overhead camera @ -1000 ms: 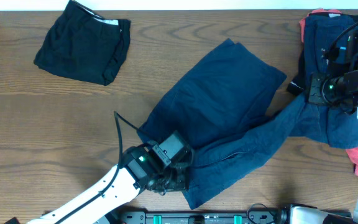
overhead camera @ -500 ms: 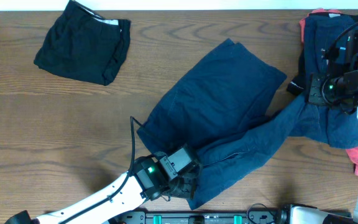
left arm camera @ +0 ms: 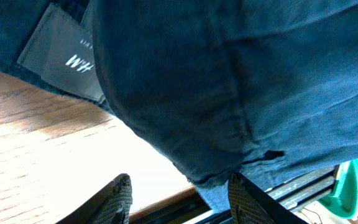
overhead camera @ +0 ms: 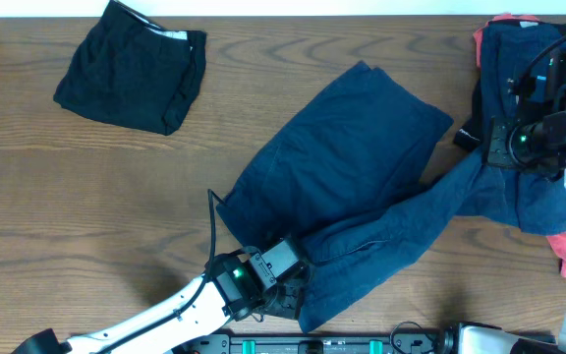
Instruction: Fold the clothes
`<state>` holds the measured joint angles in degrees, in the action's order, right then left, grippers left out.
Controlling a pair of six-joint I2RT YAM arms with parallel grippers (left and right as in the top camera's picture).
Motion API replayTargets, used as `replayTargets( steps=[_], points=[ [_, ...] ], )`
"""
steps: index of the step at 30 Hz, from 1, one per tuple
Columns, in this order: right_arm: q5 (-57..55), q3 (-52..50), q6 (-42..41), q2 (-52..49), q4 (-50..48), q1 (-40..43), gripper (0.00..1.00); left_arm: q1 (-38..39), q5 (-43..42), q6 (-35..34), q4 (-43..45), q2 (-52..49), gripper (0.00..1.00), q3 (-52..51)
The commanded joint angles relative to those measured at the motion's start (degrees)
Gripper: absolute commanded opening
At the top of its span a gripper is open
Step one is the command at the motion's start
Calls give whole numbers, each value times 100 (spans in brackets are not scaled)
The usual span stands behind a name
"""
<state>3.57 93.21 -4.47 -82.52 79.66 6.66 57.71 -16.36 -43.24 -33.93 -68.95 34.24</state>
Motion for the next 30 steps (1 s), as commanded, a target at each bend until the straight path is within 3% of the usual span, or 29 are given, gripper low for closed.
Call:
replayTargets(
  steps=[1,6,19,20,23,30],
  points=[
    [-9,44,90,11,15,-42,1,35,-52,72,92,-28,52,-26],
    [-7,44,92,11,28,-42,1,103,-470,199,568,-28,53,-28],
    [96,44,92,11,33,-42,1,151,-308,271,693,-291,52,-39],
    [96,44,92,11,33,-42,1,151,-310,269,715,-326,47,-39],
    [98,44,92,11,31,-42,1,151,-313,243,734,-376,9,-37],
    [101,44,92,11,22,-42,1,-85,-308,317,584,-247,6,26]
  ],
)
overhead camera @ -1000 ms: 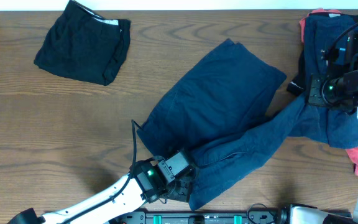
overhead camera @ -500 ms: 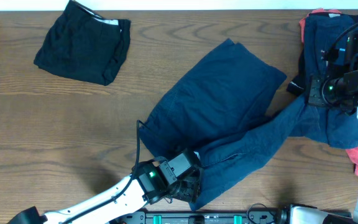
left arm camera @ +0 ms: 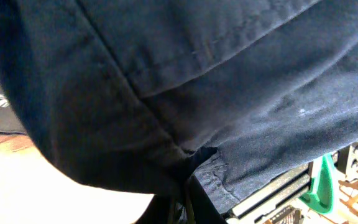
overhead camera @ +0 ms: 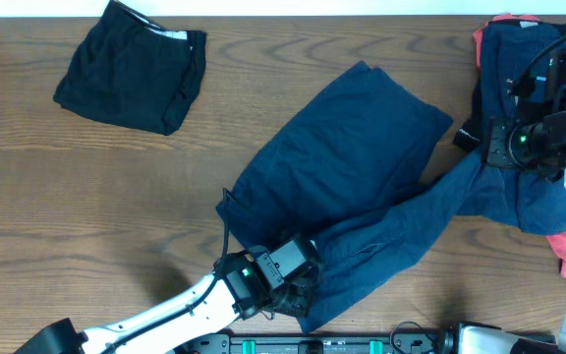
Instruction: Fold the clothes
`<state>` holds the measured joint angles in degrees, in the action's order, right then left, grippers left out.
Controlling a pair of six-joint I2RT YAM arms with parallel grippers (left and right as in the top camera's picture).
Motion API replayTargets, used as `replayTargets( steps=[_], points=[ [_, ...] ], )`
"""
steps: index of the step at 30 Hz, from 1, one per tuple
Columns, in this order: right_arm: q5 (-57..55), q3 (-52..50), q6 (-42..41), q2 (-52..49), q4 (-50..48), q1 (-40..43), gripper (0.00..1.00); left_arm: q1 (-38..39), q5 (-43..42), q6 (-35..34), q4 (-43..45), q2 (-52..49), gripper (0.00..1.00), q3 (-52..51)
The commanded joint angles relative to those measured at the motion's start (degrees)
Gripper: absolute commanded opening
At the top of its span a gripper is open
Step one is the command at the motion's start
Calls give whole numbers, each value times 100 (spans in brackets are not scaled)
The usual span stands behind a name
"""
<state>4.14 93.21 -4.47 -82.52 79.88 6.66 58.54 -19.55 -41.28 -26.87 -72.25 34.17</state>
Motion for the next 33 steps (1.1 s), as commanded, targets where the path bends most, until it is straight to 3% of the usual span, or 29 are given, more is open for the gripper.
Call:
replayTargets(
  steps=[1,10,16,25,33],
  points=[
    [44,44,92,11,-7,-42,1,-280,11,219,-243,144,6,92],
    [280,44,92,11,-103,-42,1,-1720,741,1117,-1709,1088,6,1150],
    [282,44,92,24,-105,-28,1,-2398,1445,1172,-2369,1668,6,1971],
    [564,44,184,297,-291,-17,1,-2505,2409,1165,-3504,2127,6,2977],
    [1165,28,391,225,-1200,-83,1,-2505,3335,232,-4240,2186,6,2981]
  ],
)
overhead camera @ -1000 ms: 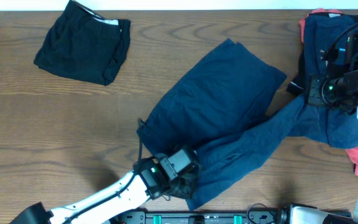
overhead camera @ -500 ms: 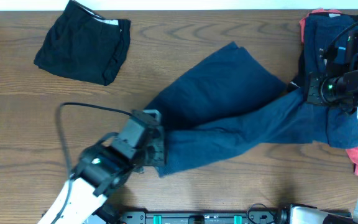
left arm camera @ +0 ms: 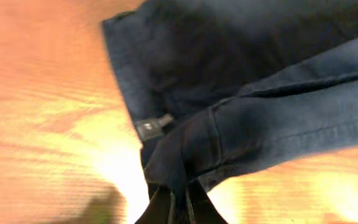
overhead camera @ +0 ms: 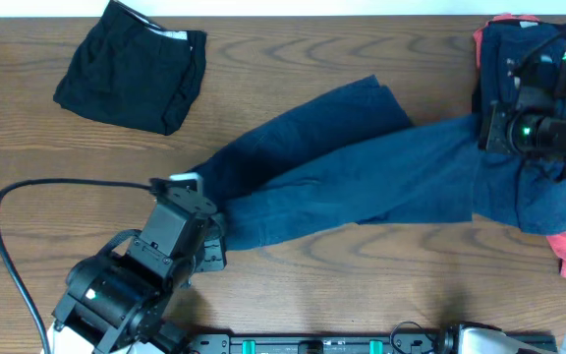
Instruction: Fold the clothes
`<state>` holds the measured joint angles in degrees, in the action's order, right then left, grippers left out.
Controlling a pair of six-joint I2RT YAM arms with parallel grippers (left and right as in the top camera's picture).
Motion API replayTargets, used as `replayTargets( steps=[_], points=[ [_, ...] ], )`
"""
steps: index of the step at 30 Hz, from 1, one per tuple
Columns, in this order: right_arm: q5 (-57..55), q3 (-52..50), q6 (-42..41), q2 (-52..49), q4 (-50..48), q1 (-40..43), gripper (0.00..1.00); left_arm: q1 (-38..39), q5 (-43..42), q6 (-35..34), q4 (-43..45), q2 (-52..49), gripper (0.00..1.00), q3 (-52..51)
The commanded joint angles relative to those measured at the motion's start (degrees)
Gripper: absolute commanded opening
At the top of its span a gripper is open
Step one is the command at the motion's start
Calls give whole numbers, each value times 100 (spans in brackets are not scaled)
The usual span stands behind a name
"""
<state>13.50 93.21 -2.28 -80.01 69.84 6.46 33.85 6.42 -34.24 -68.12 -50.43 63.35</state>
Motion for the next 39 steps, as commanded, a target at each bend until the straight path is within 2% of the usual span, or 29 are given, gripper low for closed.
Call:
replayTargets(
  steps=[1,9,18,24,29,39],
  points=[
    [219,26,177,-79,-304,-94,1,-35,892,-562,-142,-9,6,63],
    [219,-13,369,-820,-741,-282,1,-35,1910,-1071,-146,-256,6,63],
    [221,-13,365,-1707,-1589,-542,1,-260,2780,-1067,118,-1259,6,63],
    [216,-13,341,-2273,-1897,-723,1,-866,2859,-1003,802,-2094,6,63],
    [216,-13,343,-2702,-1915,-732,1,-1351,2857,-601,1502,-2671,6,63],
    [160,-13,341,-3169,-2124,-726,1,-1849,2859,-367,2881,-3740,6,63]
  ],
)
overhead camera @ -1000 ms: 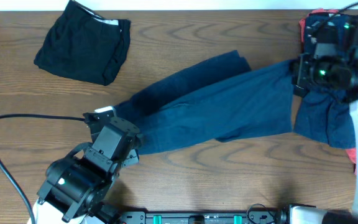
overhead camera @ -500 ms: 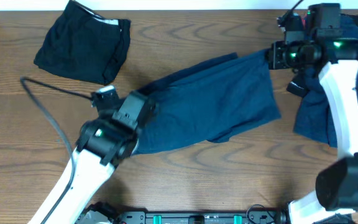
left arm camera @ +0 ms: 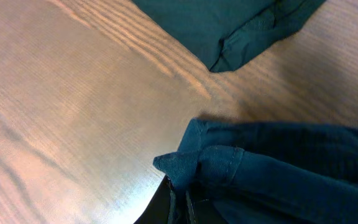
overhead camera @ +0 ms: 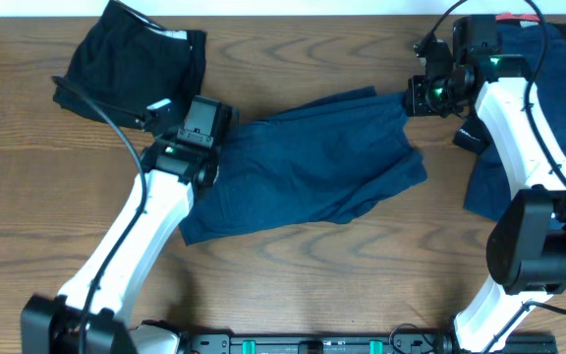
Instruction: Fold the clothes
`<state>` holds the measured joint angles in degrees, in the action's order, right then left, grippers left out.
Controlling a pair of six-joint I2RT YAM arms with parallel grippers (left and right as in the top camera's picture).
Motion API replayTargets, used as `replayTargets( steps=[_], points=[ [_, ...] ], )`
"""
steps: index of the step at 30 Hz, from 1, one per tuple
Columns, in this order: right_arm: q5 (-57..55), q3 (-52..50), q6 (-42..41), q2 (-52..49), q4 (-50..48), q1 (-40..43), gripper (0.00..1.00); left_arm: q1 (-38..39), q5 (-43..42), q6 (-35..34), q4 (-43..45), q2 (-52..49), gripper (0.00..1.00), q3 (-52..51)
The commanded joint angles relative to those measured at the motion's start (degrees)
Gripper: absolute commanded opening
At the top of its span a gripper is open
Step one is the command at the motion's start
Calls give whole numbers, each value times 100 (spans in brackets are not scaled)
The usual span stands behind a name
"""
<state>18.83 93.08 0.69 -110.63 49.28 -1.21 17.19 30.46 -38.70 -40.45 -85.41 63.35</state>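
Dark blue trousers (overhead camera: 312, 167) lie doubled over across the middle of the table, reaching from the front left to the far right. My left gripper (overhead camera: 210, 157) is shut on their left edge; in the left wrist view its fingertips (left arm camera: 180, 202) pinch a bunched hem of the blue cloth (left arm camera: 278, 168) just above the wood. At the garment's far right corner my right gripper (overhead camera: 413, 98) is shut on the cloth.
A folded black garment (overhead camera: 131, 64) lies at the far left, close to my left arm, and its corner (left arm camera: 229, 25) shows in the left wrist view. A pile of dark blue and red clothes (overhead camera: 519, 167) sits at the right edge. Bare wooden table (overhead camera: 362, 295) runs along the front.
My left gripper has moved from the front left to farther back, near the black garment. My right gripper has moved left and back from the pile. The trousers went from stretched out to doubled over.
My left gripper stood open at the trousers' waist by the front edge, while my right gripper held a leg at the pile. Then the left shut on the waist. Later the trousers were stretched between both grippers, and now they lie folded in the middle.
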Motion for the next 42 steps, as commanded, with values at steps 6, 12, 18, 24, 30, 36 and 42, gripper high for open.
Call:
replayTargets(
  steps=[6,12,18,24,30,36,42],
  points=[
    [-402,-2,44,-254,-92,44,1,-229,457,79,811,-885,30,63],
    [-396,2,74,-271,-111,52,66,-302,455,625,1126,-1211,90,66],
    [166,70,131,-48,-66,192,72,-743,-101,1432,894,-831,98,225],
    [411,79,131,404,219,166,69,-1294,-1871,1471,184,-61,98,315],
    [129,-96,184,291,787,-98,50,-1794,-3128,2116,-557,-9,98,306],
    [120,-739,164,175,573,-236,47,-2153,-4024,2881,-789,-380,98,177],
    [127,-1038,155,175,385,-236,47,-2293,-4680,3574,-717,-970,98,170]
  ],
)
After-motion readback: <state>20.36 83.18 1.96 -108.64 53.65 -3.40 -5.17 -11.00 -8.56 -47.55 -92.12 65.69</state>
